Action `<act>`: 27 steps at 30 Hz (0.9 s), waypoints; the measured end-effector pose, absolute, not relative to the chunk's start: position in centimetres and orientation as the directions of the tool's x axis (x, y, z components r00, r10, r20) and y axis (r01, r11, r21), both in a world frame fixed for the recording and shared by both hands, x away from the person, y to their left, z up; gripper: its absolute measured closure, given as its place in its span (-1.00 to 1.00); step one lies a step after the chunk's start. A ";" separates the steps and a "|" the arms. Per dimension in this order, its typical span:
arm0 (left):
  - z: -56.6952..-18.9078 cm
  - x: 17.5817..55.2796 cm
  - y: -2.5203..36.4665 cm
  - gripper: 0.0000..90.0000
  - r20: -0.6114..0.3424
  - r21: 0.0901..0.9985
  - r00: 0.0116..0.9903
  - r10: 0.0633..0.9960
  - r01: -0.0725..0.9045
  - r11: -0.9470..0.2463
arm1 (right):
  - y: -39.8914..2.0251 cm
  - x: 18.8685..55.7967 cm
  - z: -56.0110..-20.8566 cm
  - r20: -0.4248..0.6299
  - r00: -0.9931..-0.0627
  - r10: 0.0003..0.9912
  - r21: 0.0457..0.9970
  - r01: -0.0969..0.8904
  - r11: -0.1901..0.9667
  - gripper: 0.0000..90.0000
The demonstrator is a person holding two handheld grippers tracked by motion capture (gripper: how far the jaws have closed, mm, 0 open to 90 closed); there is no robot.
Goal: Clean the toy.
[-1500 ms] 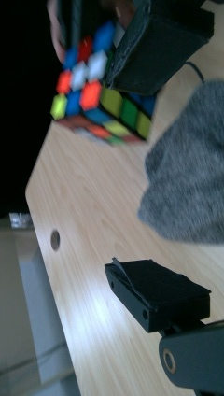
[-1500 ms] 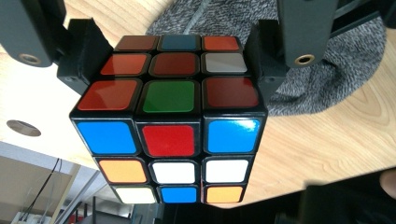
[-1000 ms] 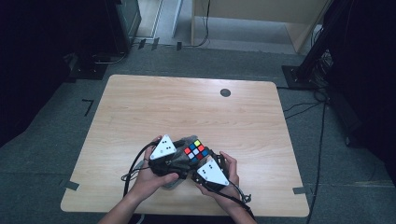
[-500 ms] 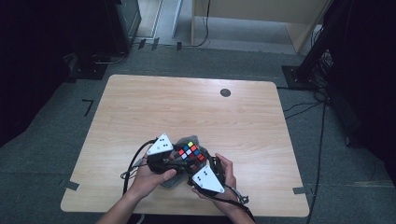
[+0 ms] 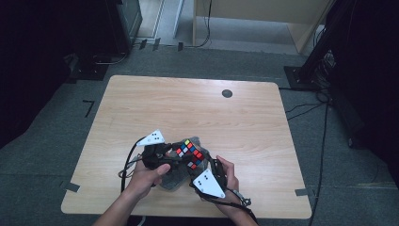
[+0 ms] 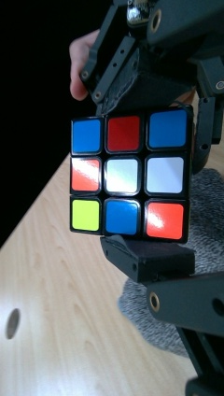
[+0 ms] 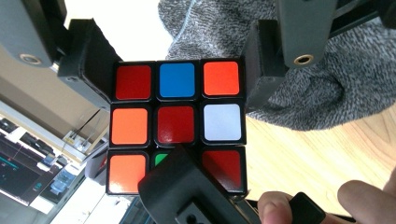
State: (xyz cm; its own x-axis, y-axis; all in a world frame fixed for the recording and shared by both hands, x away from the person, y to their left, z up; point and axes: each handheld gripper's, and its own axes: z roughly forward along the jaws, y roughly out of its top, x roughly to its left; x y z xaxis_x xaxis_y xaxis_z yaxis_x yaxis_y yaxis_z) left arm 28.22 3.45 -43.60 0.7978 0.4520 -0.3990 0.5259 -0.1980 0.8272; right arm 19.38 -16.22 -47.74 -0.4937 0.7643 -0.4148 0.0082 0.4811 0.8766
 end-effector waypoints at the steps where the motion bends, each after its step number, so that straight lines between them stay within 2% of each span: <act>1: -43.7 28.3 3.3 -0.39 -0.393 0.819 0.800 0.454 0.529 -0.223 | -16.2 19.3 -47.8 -0.421 -0.495 0.761 0.874 0.003 0.486 -0.22; 3: -43.9 28.2 2.9 -0.52 -0.383 0.810 0.804 0.455 0.529 -0.254 | -16.1 19.2 -47.8 -0.424 -0.500 0.755 0.873 -0.004 0.487 -0.22; 5: -43.9 28.2 2.9 -0.49 -0.378 0.809 0.802 0.463 0.529 -0.256 | -15.9 19.1 -47.8 -0.439 -0.504 0.744 0.868 -0.025 0.496 -0.22; 7: -44.0 28.5 2.9 -0.43 -0.414 0.793 0.798 0.438 0.552 -0.257 | -15.8 18.9 -47.8 -0.454 -0.502 0.736 0.863 -0.044 0.503 -0.22; 10: -44.4 28.6 2.8 -0.28 -0.422 0.768 0.806 0.414 0.561 -0.309 | -15.8 18.9 -47.9 -0.469 -0.498 0.730 0.856 -0.051 0.515 -0.23; 14: -44.5 29.0 3.6 -0.25 -0.433 0.772 0.810 0.396 0.560 -0.301 | -15.8 19.0 -48.0 -0.445 -0.525 0.725 0.866 -0.046 0.498 -0.24; 15: -44.4 29.1 3.9 -0.25 -0.416 0.782 0.810 0.412 0.550 -0.292 | -15.8 19.1 -47.9 -0.430 -0.536 0.726 0.872 -0.039 0.488 -0.30; 17: -44.2 29.4 4.9 -0.25 -0.420 0.793 0.797 0.434 0.555 -0.252 | -16.0 19.4 -48.0 -0.388 -0.572 0.722 0.882 -0.005 0.471 -0.42; 19: -44.1 29.7 6.1 -0.25 -0.432 0.808 0.784 0.447 0.556 -0.194 | -16.2 19.8 -48.2 -0.346 -0.594 0.727 0.887 0.047 0.460 -0.45; 23: -44.0 30.0 7.7 -0.25 -0.429 0.832 0.765 0.480 0.542 -0.120 | -16.1 21.2 -48.8 -0.161 -0.636 0.754 0.903 0.214 0.373 -0.45; 25: -44.2 30.1 8.0 -0.25 -0.422 0.841 0.756 0.500 0.533 -0.096 | -15.4 22.0 -49.0 -0.061 -0.635 0.770 0.891 0.313 0.329 -0.43; 27: -44.3 29.9 8.2 -0.25 -0.421 0.844 0.744 0.519 0.531 -0.075 | -14.5 22.8 -49.7 -0.028 -0.600 0.799 0.859 0.395 0.326 -0.28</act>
State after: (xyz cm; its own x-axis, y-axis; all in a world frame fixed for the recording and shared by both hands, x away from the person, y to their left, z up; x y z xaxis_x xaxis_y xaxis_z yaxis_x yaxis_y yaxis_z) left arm 29.95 8.16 -44.35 0.7437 0.5190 -0.4214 0.5309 -0.0754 0.8441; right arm 22.80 -14.49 -49.71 -0.6003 0.7993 -0.0275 0.3946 0.3260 0.8590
